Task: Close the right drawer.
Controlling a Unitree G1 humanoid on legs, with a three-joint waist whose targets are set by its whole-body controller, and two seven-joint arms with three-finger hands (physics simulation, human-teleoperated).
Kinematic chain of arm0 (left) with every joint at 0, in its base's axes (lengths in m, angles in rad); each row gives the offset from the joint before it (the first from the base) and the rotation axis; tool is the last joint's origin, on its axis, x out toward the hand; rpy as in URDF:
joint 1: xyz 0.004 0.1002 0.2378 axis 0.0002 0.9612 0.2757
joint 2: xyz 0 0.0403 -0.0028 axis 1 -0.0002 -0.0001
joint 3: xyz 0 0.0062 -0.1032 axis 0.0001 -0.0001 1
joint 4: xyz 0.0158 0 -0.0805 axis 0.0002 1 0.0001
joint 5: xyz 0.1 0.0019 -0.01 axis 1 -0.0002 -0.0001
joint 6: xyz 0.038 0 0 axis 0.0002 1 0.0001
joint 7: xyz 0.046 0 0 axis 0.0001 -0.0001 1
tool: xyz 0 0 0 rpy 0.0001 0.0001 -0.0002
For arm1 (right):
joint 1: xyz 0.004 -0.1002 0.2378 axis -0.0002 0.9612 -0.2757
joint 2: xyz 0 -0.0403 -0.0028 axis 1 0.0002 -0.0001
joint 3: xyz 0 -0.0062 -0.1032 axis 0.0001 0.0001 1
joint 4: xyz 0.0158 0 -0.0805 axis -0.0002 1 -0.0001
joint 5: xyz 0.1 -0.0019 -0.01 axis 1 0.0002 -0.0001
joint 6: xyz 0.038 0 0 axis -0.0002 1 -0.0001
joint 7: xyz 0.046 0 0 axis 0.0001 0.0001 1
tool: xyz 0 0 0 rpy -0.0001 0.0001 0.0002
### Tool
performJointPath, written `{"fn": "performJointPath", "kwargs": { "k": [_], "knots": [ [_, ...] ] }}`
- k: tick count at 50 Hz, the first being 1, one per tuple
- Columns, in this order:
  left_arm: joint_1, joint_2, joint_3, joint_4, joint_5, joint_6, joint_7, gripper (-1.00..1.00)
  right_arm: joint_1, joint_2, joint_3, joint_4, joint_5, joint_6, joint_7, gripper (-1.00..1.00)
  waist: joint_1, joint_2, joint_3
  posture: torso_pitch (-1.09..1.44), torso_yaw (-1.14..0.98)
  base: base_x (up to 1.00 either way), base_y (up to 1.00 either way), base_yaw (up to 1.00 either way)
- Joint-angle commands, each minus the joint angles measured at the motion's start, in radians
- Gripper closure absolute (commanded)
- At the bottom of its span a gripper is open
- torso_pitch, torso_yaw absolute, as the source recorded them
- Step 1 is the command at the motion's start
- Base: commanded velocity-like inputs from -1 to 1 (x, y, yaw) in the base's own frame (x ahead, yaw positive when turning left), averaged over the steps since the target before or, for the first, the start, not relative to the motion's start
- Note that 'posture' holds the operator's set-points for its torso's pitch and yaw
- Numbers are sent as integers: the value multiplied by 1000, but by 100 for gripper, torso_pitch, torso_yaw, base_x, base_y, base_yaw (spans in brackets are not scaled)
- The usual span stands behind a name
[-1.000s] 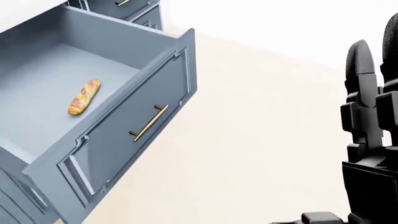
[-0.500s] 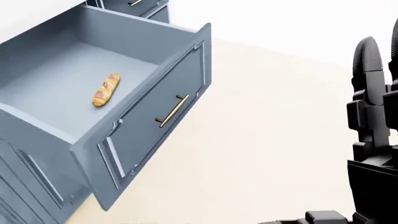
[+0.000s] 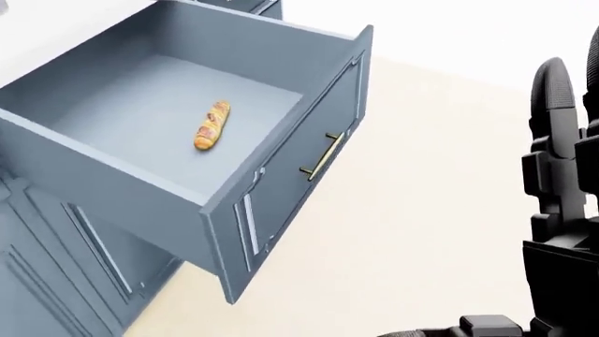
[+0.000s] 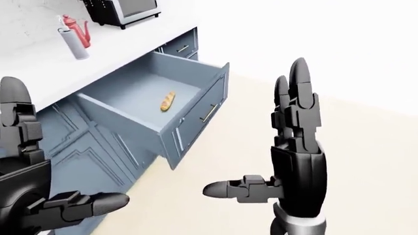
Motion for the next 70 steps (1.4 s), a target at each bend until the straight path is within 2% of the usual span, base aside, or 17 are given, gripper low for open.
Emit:
{"fn": "performJointPath", "kwargs": {
  "k": [1,3,4,12,16,17,24,29,31,43,44,47,51,53,55,56,70],
  "knots": [
    [-3,4,8,-20,-3,-16,7,-100,-9,3,8,-22,1,-16,2,-100,3,8,-10,0,0,5,41,0],
    [-2,5,7,-20,-3,-17,7,-100,-8,3,9,-21,0,-17,3,-100,14,77,-26,0,0,5,40,0],
    [-1,5,6,-20,-2,-17,7,-100,-9,3,6,-20,2,-16,3,-100,17,30,-9,0,0,5,41,0],
    [-2,8,10,-20,-7,-16,11,-100,-11,2,9,-21,0,-12,3,-100,20,-34,-9,0,0,5,40,0],
    [-4,11,10,-20,-10,-14,13,-100,-13,3,8,-25,2,-7,3,-100,18,-106,-22,0,0,6,39,0],
    [-3,11,9,-20,-9,-15,14,-100,-13,2,8,-26,2,-6,3,-100,3,-67,-12,0,0,6,41,0],
    [-1,8,5,-20,-7,-18,12,-100,-14,3,9,-28,2,-3,0,-100,7,-49,-10,0,0,6,40,0],
    [-2,16,7,-20,-14,-15,18,-100,-16,3,10,-27,-2,-2,-3,-100,7,66,-49,0,0,5,40,0],
    [-1,16,7,-20,-15,-15,19,-100,-14,3,11,-25,-2,-4,-3,-100,18,37,-5,0,0,6,39,0],
    [-5,31,7,-20,-27,-8,31,-100,-13,3,9,-18,2,-10,-4,-100,17,-93,-15,0,0,6,40,0],
    [-4,31,6,-20,-26,-9,31,-100,-12,3,11,-19,2,-10,-4,-100,3,-57,-15,0,0,7,41,0],
    [-5,29,5,-20,-24,-7,30,-100,-14,2,7,-19,4,-8,-2,-100,10,-84,-27,0,0,5,40,0],
    [-4,26,1,-20,-20,-7,28,-100,-14,3,2,-17,7,-12,-2,-100,7,-42,-12,0,0,5,40,0],
    [-2,24,2,-20,-20,-11,26,-100,-13,3,2,-18,7,-10,-1,-100,5,-1,-12,0,0,5,40,0],
    [-3,24,3,-20,-21,-11,27,-100,-13,3,2,-20,6,-10,0,-100,14,92,-41,0,0,5,39,0],
    [-3,23,2,-20,-21,-10,27,-100,-13,3,0,-22,8,-8,1,-100,21,34,-23,0,0,5,40,0],
    [-3,25,6,-20,-23,-9,28,-100,-17,5,-10,-19,1,-14,-9,-100,42,-19,-29,0,0,0,2,0]
  ]
}}
